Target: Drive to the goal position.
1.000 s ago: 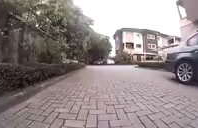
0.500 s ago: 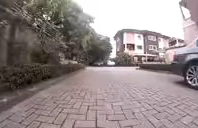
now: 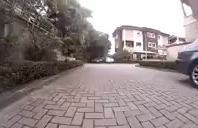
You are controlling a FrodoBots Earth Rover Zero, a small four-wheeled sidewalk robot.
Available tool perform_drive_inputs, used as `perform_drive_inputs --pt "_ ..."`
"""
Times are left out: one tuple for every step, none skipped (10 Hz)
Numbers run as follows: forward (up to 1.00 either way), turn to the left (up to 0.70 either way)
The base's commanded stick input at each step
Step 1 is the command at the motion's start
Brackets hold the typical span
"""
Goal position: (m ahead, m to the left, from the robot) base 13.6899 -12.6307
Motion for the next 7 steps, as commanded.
perform_drive_inputs --pt "0.7 0.0" --pt "0.7 0.0" --pt "0.7 0.0" --pt "0.7 0.0" --pt "0.7 0.0" --pt "0.7 0.0" --pt "0.7 0.0"
